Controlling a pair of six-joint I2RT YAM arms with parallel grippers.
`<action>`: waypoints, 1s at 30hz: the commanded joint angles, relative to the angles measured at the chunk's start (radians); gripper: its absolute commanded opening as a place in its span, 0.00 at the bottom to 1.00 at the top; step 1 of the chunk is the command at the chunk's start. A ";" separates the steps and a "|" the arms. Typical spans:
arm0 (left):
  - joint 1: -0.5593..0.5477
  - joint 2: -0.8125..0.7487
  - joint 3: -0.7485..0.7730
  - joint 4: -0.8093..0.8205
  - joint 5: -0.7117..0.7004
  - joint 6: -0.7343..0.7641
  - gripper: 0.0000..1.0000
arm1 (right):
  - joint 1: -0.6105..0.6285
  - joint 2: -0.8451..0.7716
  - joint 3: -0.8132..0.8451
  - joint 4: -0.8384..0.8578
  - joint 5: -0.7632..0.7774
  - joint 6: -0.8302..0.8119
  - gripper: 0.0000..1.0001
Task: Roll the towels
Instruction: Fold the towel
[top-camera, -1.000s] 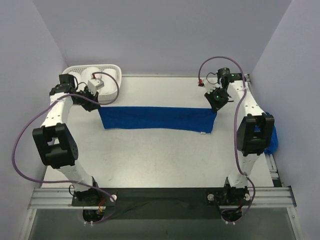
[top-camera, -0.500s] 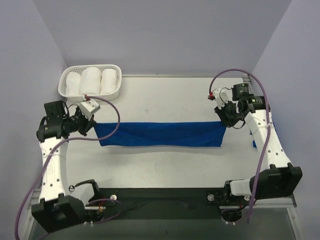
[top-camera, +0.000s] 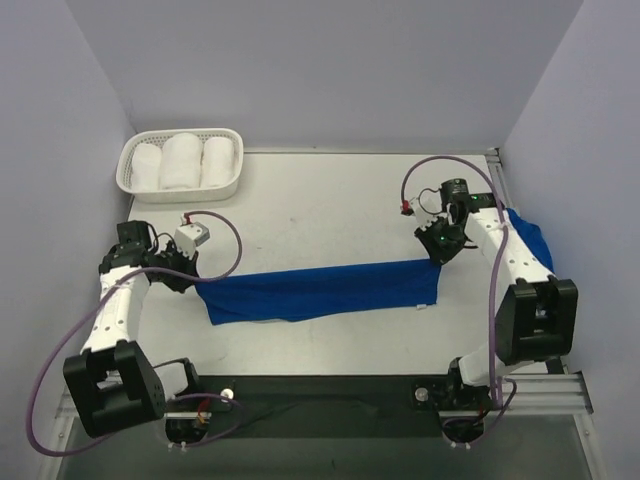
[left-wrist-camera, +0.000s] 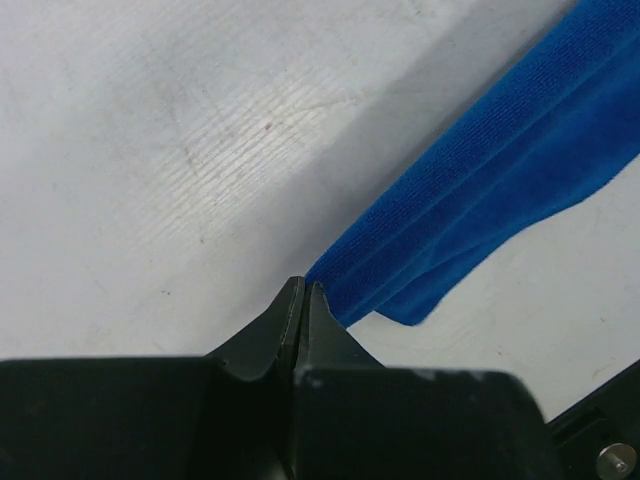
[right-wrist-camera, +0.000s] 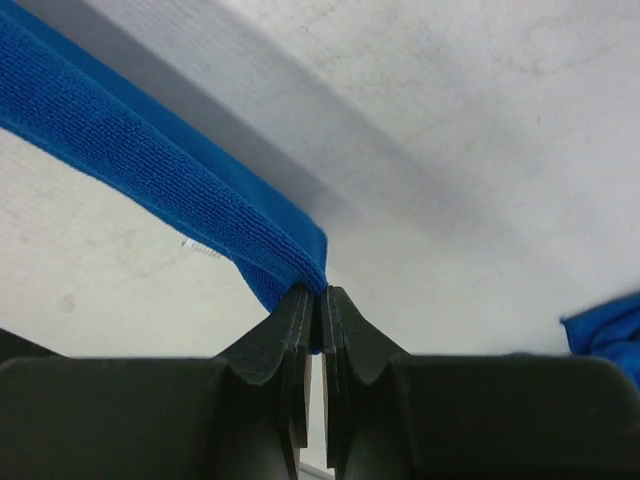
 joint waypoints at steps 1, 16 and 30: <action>0.007 0.113 0.033 0.184 -0.036 -0.071 0.00 | 0.003 0.102 0.062 0.064 0.047 0.027 0.00; -0.030 0.510 0.277 0.319 -0.085 -0.138 0.00 | 0.005 0.503 0.394 0.102 0.112 0.052 0.00; -0.102 0.676 0.446 0.307 -0.139 -0.211 0.42 | 0.000 0.618 0.572 0.056 0.188 0.154 0.49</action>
